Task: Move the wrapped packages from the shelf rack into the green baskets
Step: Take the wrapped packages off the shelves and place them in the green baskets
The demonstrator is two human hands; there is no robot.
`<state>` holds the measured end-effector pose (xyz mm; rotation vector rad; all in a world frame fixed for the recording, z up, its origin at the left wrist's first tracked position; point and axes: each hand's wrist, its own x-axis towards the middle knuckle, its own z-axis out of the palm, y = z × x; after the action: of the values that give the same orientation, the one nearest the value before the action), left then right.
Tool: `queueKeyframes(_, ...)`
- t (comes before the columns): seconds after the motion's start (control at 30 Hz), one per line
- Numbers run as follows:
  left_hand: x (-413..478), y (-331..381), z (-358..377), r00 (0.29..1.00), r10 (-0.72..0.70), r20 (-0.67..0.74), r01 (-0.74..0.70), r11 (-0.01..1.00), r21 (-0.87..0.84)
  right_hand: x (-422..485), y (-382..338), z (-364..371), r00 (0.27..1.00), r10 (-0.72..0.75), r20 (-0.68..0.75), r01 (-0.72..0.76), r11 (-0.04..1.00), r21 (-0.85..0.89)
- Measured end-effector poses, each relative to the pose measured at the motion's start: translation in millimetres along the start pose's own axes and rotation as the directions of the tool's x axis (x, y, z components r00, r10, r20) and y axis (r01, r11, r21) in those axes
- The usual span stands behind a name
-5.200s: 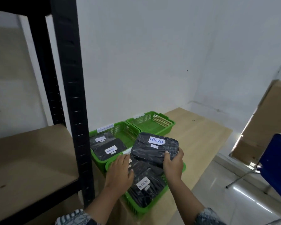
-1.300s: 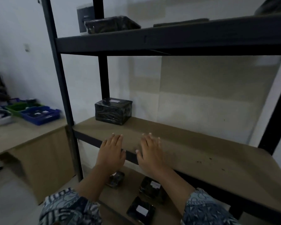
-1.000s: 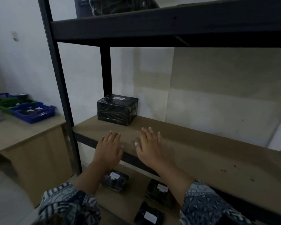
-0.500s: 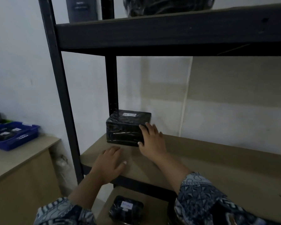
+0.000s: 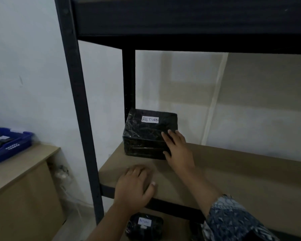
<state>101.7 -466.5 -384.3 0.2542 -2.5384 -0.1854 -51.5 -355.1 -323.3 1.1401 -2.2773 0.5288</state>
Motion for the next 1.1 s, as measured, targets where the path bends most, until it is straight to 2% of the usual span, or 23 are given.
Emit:
queueKeyframes(0.17,0,0,1,1.000,-0.011,-0.012,0.010,1.000,-0.023,-17,1,3,0.980,-0.104,-0.168,0.103,0.995,-0.014)
queueKeyframes(0.4,-3,3,-3,1.000,-0.018,-0.016,0.017,1.000,-0.023,-24,-3,6,0.967,-0.103,-0.235,0.106,0.994,0.003)
queueKeyframes(0.53,-3,3,-4,0.999,-0.035,0.013,0.035,0.999,-0.008,-10,-2,4,0.985,-0.051,-0.164,0.056,0.998,0.029)
queueKeyframes(0.73,-2,1,-1,0.998,-0.044,0.037,0.044,0.999,0.001,12,-2,2,0.987,0.107,0.121,-0.114,0.992,0.054)
queueKeyframes(0.83,-2,0,-1,0.999,-0.035,0.037,0.035,0.999,0.001,16,-4,-2,0.971,0.111,0.211,-0.112,0.994,-0.011)
queueKeyframes(0.93,-2,1,-2,0.999,-0.027,0.032,0.027,1.000,0.002,24,3,-11,0.951,0.071,0.302,-0.046,0.995,-0.090)
queueKeyframes(1.0,-2,2,-3,0.999,-0.026,0.030,0.026,1.000,0.000,24,7,-18,0.949,0.062,0.309,-0.031,0.994,-0.104)
queueKeyframes(1.1,-2,1,-1,1.000,-0.021,0.022,0.021,1.000,0.014,7,7,-26,0.976,0.113,0.184,-0.108,0.993,-0.037)
